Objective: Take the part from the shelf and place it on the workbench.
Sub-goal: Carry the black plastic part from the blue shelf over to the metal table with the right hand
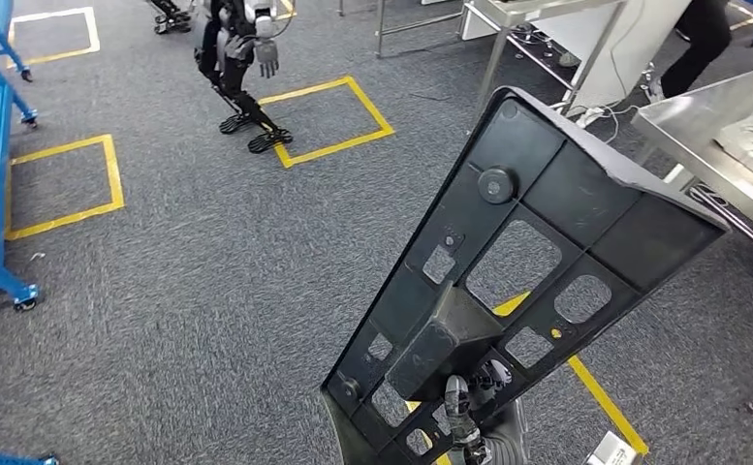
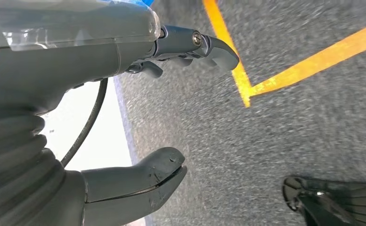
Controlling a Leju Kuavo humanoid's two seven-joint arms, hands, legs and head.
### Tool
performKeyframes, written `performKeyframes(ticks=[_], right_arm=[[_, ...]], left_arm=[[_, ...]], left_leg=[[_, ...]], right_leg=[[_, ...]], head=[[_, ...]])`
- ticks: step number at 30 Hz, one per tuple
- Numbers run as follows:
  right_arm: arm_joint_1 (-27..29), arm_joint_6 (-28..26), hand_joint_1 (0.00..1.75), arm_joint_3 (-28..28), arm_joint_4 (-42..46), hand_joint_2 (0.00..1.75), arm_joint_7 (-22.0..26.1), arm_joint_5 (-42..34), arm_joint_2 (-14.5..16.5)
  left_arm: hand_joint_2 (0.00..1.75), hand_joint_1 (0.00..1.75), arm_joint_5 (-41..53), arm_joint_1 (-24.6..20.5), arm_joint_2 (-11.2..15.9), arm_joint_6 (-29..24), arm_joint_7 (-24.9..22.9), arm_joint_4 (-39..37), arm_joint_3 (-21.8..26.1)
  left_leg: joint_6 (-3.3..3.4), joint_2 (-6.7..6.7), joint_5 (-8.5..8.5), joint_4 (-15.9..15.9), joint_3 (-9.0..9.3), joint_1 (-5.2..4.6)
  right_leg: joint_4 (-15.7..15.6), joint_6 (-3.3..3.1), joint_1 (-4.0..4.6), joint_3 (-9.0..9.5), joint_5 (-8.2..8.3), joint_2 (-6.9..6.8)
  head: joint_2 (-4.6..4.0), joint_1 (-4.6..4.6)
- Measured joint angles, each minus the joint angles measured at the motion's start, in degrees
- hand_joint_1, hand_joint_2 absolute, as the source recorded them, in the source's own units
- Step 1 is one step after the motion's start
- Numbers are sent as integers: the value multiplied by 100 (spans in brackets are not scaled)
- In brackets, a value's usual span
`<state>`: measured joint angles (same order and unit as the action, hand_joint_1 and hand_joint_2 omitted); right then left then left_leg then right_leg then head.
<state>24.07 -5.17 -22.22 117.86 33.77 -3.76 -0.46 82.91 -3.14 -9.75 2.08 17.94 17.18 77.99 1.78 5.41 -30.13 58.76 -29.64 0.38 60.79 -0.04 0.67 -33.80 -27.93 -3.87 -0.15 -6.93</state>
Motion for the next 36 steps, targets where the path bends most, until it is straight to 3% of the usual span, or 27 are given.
performKeyframes(ticks=[1,3,4,6,8,9,10,11,12,14,16,18,19,20,23,25,26,28,29,31,32,34,36], right_arm=[[-2,-2,175,-3,1,175,1,0,0],[0,-10,175,-8,3,175,1,0,-2],[2,-17,175,-11,4,175,1,0,-3],[-15,-26,175,-26,5,175,3,0,-6],[-40,-33,175,-41,3,175,3,1,-8],[-47,-39,175,-45,2,175,-2,3,-8],[-47,-48,175,-46,2,175,-14,5,-9],[-47,-58,175,-49,2,175,-31,9,-9],[-47,-71,175,-51,2,175,-48,14,-10],[-52,-99,175,-56,3,175,-64,36,-13],[-62,-138,175,-68,5,175,-66,70,-22],[-62,-174,175,-85,7,175,-69,89,-40],[-58,-191,175,-91,8,175,-69,91,-50],[-56,-206,175,-97,9,175,-70,91,-61],[-71,-259,175,-121,11,175,-83,93,-91],[-73,-303,175,-132,9,175,-96,95,-103],[-71,-332,175,-134,9,175,-103,96,-106],[-69,-400,175,-139,13,175,-129,104,-114],[-69,-440,175,-144,20,175,-144,109,-120],[-67,-507,175,-161,46,175,-162,122,-134],[-64,-537,175,-169,59,175,-164,130,-142],[-37,-589,175,-181,79,175,-164,150,-150],[-14,-631,175,-191,103,175,-163,170,-156]], left_arm=[[175,0,2,-5,-2,0,2,0,0],[175,0,6,-23,-3,-1,6,-1,0],[175,0,7,-32,-2,-3,8,-1,0],[175,0,8,-33,3,-11,11,-1,-1],[175,0,8,-20,7,-15,13,-2,-1],[175,0,8,-14,8,-15,13,-2,-1],[175,0,8,-6,10,-15,12,-2,0],[175,0,8,0,16,-15,11,-2,0],[175,0,8,2,22,-15,10,-2,0],[175,0,8,9,32,-11,10,-2,0],[175,0,8,8,34,1,16,-2,0],[175,0,7,-4,34,9,20,-2,0],[175,0,6,-9,33,10,21,-2,0],[175,0,6,-14,33,10,25,-2,0],[175,0,-3,4,35,1,37,-2,1],[175,0,-19,16,37,-42,46,-2,2],[175,0,-25,16,37,-79,57,-2,2],[175,0,-27,6,32,-155,99,-2,2],[175,0,-21,1,23,-184,128,-2,2],[175,0,-3,-10,6,-232,184,-2,-1],[175,0,9,-16,-1,-254,209,-2,-3],[175,0,29,-34,-3,-294,258,-2,-12],[175,0,43,-35,-4,-313,313,-2,-25]], left_leg=[[-23,57,-15,-5,18,-6],[-76,160,-39,-25,65,-7],[-105,105,-70,-6,82,-1],[-152,-188,-277,297,-26,13],[-175,-438,-615,975,-360,29],[-189,-470,-719,1286,-526,34],[-203,-482,-720,1450,-629,40],[-217,-492,-597,1399,-634,47],[-232,-521,-386,1155,-547,60],[-259,-772,-39,488,-283,100],[-230,-992,14,192,-172,115],[-145,-927,7,178,-170,100],[-106,-853,23,156,-161,99],[-67,-782,41,127,-150,105],[7,-555,58,74,-132,92],[19,-386,38,73,-125,70],[20,-305,23,73,-112,63],[15,-165,-14,70,-60,54],[7,-103,-35,64,-32,47],[-33,9,-74,46,21,32],[-58,72,-87,31,45,25],[-117,155,-121,12,112,20],[-168,-72,-263,196,74,24]], right_leg=[[-115,-33,38,49,0,-59],[-162,-80,44,59,14,66],[-209,-100,23,86,35,136],[-300,-150,-32,145,76,268],[-311,-175,-46,154,77,398],[-303,-181,-49,153,73,474],[-290,-181,-54,154,68,558],[-266,-171,-64,153,58,649],[-231,-152,-79,152,40,739],[-115,-86,-102,116,-20,899],[-25,-14,-107,42,-51,1030],[-22,54,-123,-15,-25,1161],[-10,80,-129,-31,-26,1153],[57,106,-125,-70,-67,1052],[848,166,-114,-470,-479,545],[1397,179,-126,-763,-647,436],[1414,171,-127,-778,-580,414],[858,112,-99,-491,-211,310],[475,58,-58,-285,-68,152],[-15,-34,32,-35,43,-82],[-73,-59,63,-15,16,-112],[-134,-87,45,2,42,39],[-224,-125,-15,63,79,182]], head=[[0,0],[0,1],[0,1],[0,3],[0,4],[0,4],[0,4],[0,4],[0,4],[0,3],[0,2],[0,2],[0,2],[0,-1],[0,-8],[0,-8],[0,-8],[0,-9],[0,-7],[0,-8],[0,-7],[0,-5],[0,-4]])
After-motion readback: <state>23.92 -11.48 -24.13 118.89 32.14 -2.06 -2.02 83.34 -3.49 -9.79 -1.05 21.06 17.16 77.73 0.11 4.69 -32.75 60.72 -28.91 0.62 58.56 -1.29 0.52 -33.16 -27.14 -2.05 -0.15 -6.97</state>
